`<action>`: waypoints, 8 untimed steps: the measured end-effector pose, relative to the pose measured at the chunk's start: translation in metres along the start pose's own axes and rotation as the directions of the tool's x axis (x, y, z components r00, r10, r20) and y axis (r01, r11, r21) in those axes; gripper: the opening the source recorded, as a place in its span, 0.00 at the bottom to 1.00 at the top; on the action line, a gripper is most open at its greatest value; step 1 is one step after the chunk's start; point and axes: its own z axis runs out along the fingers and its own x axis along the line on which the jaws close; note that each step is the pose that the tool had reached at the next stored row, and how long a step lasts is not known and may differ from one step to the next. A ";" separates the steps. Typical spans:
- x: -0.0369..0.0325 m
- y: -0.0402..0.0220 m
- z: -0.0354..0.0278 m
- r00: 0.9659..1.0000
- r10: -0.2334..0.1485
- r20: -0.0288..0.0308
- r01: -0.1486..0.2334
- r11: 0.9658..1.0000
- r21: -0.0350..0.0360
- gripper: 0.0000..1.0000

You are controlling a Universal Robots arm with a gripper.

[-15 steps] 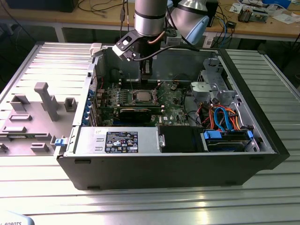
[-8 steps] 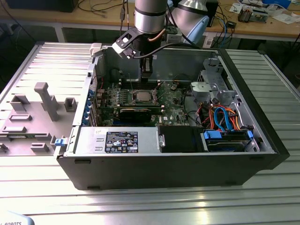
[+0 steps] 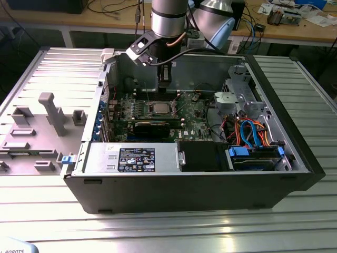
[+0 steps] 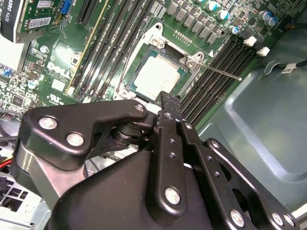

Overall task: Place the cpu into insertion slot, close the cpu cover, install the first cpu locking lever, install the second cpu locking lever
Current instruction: 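Close the cpu cover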

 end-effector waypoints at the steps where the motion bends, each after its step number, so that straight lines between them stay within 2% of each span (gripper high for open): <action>1: 0.0000 0.0004 0.0000 1.000 0.000 0.000 0.000 1.000 0.000 0.11; 8: -0.0001 0.0029 0.0000 1.000 0.000 0.000 0.000 1.000 0.000 0.11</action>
